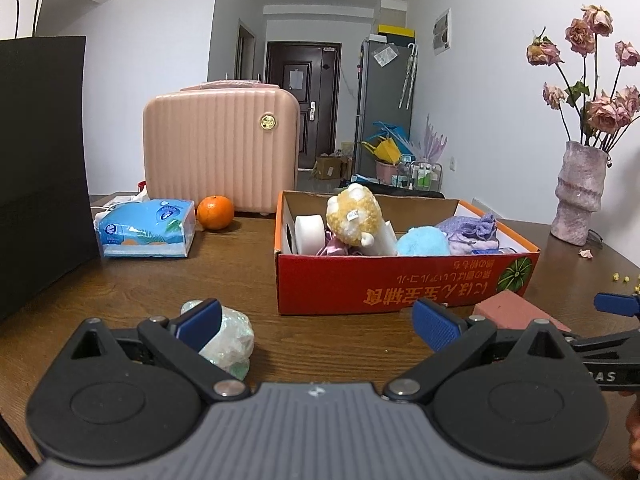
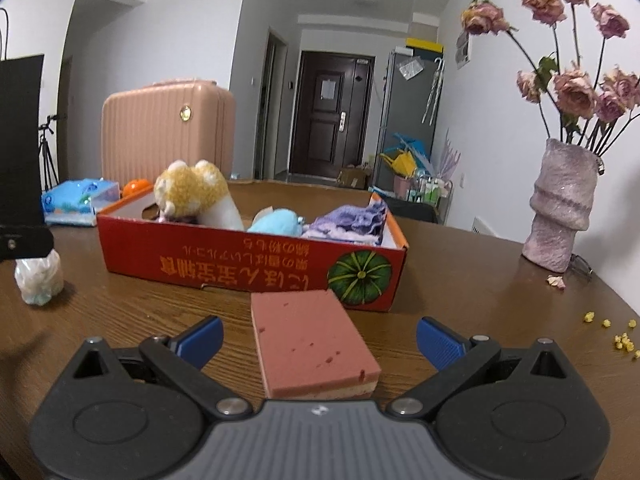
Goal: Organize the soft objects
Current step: 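Lower right tool onto pink rectangular sponge and close on it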
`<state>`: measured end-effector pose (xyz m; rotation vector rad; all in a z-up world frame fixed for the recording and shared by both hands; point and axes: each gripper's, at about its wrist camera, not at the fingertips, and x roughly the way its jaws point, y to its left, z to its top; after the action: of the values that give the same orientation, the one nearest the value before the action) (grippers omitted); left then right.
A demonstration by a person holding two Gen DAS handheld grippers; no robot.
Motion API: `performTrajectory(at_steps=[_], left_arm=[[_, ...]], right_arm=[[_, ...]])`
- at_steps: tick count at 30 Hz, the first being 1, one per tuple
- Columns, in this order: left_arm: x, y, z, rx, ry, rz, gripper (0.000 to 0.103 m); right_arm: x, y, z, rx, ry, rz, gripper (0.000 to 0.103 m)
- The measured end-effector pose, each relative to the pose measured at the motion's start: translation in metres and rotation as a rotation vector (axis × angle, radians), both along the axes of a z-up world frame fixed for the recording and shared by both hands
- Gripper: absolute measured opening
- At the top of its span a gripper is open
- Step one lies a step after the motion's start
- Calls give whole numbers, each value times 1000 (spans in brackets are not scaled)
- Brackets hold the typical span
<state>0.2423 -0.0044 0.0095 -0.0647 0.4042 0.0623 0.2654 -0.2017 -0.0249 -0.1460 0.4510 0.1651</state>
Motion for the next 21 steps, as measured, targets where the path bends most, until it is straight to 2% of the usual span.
performTrajectory(at_steps=[11, 17, 21], left_arm=[[6, -1, -4, 6, 34, 5, 103], [10, -1, -7, 7, 52, 10, 103], [13, -1, -10, 8, 69, 15, 103]], right_arm=[[36, 11, -15, -56, 75, 17, 103], [53, 8, -22, -35, 138, 24, 102], [64, 8, -27, -25, 175, 29, 98]])
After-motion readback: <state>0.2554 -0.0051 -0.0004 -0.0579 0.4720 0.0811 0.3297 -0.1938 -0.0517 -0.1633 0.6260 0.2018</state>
